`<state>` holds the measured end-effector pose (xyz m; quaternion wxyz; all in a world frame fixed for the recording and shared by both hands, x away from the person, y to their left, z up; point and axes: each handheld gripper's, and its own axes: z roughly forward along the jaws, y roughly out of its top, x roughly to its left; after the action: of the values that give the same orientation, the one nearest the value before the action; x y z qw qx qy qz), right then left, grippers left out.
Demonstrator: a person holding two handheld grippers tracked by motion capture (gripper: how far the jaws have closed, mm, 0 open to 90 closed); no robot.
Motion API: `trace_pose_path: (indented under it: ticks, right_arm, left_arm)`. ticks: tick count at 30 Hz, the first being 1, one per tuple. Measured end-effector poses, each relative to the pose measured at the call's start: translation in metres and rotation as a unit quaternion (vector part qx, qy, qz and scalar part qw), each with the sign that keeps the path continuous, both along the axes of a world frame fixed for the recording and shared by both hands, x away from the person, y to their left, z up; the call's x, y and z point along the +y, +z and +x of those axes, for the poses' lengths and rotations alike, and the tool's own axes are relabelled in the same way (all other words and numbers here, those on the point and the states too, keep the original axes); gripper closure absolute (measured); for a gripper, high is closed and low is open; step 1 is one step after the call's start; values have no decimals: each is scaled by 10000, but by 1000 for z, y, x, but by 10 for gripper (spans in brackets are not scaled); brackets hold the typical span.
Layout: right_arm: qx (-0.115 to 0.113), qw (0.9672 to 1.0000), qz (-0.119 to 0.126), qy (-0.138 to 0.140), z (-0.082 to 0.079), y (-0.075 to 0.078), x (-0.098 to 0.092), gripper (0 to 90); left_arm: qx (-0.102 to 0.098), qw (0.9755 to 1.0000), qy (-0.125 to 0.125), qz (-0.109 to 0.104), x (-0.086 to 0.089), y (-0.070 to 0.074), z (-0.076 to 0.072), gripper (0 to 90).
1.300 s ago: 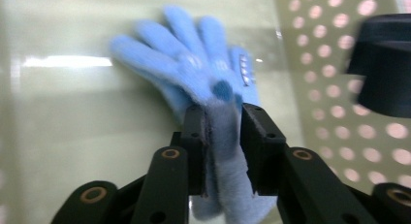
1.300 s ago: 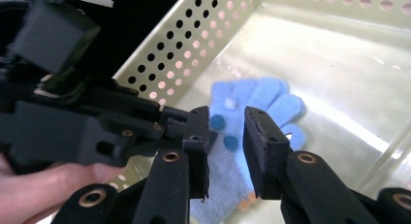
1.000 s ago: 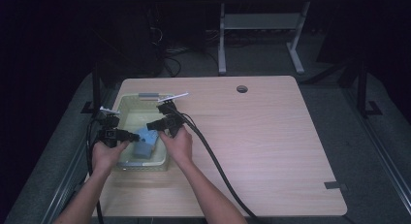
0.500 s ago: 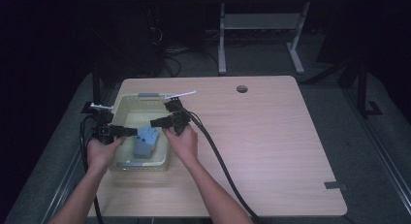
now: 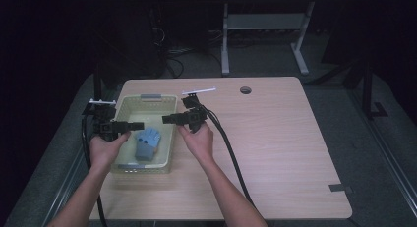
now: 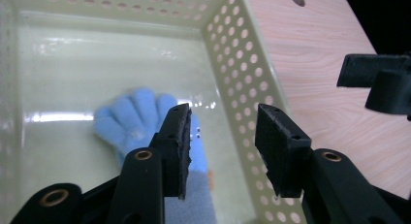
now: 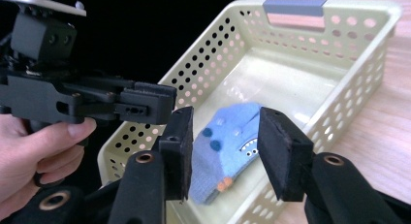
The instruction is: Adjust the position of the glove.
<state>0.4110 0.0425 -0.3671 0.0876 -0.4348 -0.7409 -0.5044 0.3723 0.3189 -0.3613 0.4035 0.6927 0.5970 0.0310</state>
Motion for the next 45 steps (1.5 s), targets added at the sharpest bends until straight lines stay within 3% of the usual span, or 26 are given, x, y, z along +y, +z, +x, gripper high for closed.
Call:
trace_pose_path:
  ticks: [4,15,45]
  right_arm:
    - [-43,10000,61,-19,1,5,-11,530]
    - [-104,9998,124,-80,2,10,-29,492]
    - [-99,9991,207,-352,1,8,-84,407]
  left_arm:
    - [-88,9999,-37,-72,-5,3,0,499]
    - [-273,9991,-181,-285,-15,14,0,453]
    - [-511,9959,-614,-415,-57,25,0,357]
